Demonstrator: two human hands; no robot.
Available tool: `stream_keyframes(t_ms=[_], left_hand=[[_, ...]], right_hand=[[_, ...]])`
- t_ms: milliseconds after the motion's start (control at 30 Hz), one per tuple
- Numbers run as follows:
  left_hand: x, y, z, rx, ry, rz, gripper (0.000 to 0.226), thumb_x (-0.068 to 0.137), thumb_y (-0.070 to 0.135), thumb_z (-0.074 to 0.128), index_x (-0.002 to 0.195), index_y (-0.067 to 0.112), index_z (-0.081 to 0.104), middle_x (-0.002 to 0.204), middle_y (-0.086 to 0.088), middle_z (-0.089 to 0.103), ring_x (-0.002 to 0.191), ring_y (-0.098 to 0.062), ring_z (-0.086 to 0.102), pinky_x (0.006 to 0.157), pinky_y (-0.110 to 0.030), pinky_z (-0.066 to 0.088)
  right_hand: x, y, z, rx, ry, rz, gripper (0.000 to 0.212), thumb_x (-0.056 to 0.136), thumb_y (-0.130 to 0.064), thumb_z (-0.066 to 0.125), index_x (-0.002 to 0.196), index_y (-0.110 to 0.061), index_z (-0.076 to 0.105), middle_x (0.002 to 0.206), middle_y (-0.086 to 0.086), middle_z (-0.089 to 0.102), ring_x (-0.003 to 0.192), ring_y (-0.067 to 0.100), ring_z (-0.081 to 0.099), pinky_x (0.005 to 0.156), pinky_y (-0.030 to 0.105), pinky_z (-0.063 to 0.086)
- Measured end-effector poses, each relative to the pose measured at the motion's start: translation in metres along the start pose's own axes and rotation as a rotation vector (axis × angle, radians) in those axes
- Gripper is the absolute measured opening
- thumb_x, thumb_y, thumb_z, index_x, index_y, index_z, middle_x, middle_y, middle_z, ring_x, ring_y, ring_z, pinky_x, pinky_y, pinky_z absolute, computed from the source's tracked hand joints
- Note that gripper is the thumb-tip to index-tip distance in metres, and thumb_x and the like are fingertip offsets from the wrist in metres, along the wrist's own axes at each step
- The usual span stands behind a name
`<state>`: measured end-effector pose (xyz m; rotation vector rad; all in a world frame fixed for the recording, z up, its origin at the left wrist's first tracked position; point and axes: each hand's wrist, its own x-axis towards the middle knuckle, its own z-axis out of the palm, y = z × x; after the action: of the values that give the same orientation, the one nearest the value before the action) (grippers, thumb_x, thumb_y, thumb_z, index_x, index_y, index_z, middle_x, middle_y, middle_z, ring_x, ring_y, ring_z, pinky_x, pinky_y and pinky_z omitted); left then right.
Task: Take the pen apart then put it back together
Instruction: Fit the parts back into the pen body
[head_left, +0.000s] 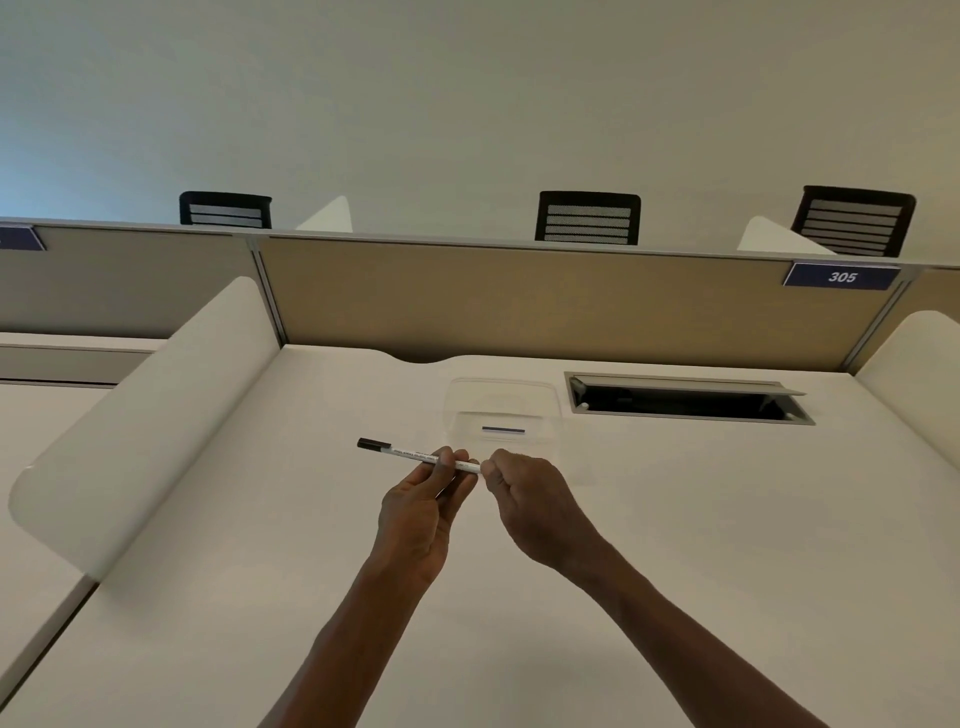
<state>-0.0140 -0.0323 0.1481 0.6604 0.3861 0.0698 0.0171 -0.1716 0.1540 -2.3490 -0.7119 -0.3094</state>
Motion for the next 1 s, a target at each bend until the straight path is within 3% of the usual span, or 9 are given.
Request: stream_keyframes(t_ms=[133,233,333,400,567,700,833,933,1000], left_hand=[[0.004,-0.002,-0.002,-0.008,-0.012,0.003,0.043,0.073,0.014,0.069,0.11,-0.007,0.065,0.095,-0.015,0.076,0.089,-0.025,0.074,0.069,-0.027,0.061],[0.006,-0.002,-0.004,-0.002,0.0,0.004,0.043,0.072,0.014,0.07,0.109,-0.008,0.066,0.096,-0.016,0.075,0.09,-0.025,0.074,0.07,-0.027,0.061],[0.006,-0.002,-0.004,-0.001,0.012,0.008,0.04,0.072,0.014,0.071,0.106,-0.008,0.067,0.099,-0.018,0.074,0.092,-0.025,0.074,0.071,-0.027,0.061],[0.006,-0.002,-0.003,-0.002,0.024,0.007,0.036,0.074,0.013,0.07,0.105,-0.007,0.068,0.099,-0.018,0.075,0.09,-0.025,0.074,0.07,-0.027,0.061],[0.008,-0.002,-0.002,-0.01,0.053,-0.001,0.021,0.087,0.008,0.065,0.102,-0.006,0.069,0.097,-0.018,0.076,0.087,-0.025,0.075,0.066,-0.027,0.061],[0.008,-0.003,-0.004,0.006,0.046,-0.016,0.022,0.087,0.008,0.065,0.103,-0.006,0.069,0.094,-0.017,0.076,0.086,-0.025,0.075,0.065,-0.026,0.06],[0.008,-0.002,-0.008,0.014,0.019,-0.025,0.027,0.081,0.011,0.068,0.101,-0.006,0.07,0.094,-0.016,0.076,0.087,-0.024,0.075,0.066,-0.025,0.06],[0.007,-0.003,-0.01,0.02,-0.005,-0.019,0.034,0.076,0.014,0.069,0.103,-0.006,0.068,0.093,-0.014,0.076,0.087,-0.023,0.075,0.068,-0.025,0.06],[0.006,-0.002,-0.011,0.026,-0.01,-0.007,0.036,0.077,0.014,0.068,0.106,-0.007,0.067,0.092,-0.014,0.076,0.088,-0.023,0.074,0.069,-0.026,0.06]], right_hand=[[0.005,-0.013,0.004,0.68,-0.06,0.491,0.047,0.096,-0.016,0.042,0.049,-0.022,0.041,0.042,-0.01,0.035,0.04,0.008,0.029,0.045,0.028,0.025],[0.007,-0.012,-0.001,0.82,-0.189,0.589,0.043,0.097,-0.023,0.04,0.055,-0.02,0.047,0.043,-0.01,0.034,0.039,0.01,0.026,0.04,0.022,0.023],[0.009,-0.005,-0.006,0.543,-0.185,0.412,0.043,0.102,-0.03,0.039,0.065,-0.017,0.057,0.049,-0.011,0.046,0.047,0.008,0.04,0.048,0.02,0.035],[0.008,0.002,-0.008,0.232,-0.121,0.234,0.041,0.104,-0.036,0.034,0.073,-0.02,0.057,0.056,-0.008,0.05,0.053,0.009,0.045,0.055,0.027,0.039],[0.004,0.011,-0.011,-0.288,-0.049,-0.178,0.039,0.102,-0.042,0.026,0.087,-0.017,0.052,0.078,-0.003,0.051,0.063,0.013,0.046,0.05,0.032,0.044],[0.002,0.009,-0.009,-0.406,-0.022,-0.244,0.029,0.102,-0.028,0.041,0.078,-0.014,0.048,0.07,0.0,0.05,0.056,0.019,0.045,0.044,0.035,0.038],[0.003,-0.008,0.002,0.181,-0.046,0.159,0.039,0.102,-0.023,0.043,0.063,-0.017,0.044,0.053,-0.007,0.042,0.049,0.012,0.039,0.052,0.032,0.033],[0.005,-0.018,0.002,0.753,-0.126,0.612,0.041,0.097,-0.02,0.043,0.056,-0.018,0.044,0.048,-0.007,0.034,0.04,0.008,0.025,0.043,0.025,0.023],[0.005,-0.019,0.0,1.0,-0.214,0.793,0.039,0.096,-0.022,0.04,0.058,-0.018,0.045,0.049,-0.006,0.03,0.041,0.009,0.018,0.039,0.021,0.018]])
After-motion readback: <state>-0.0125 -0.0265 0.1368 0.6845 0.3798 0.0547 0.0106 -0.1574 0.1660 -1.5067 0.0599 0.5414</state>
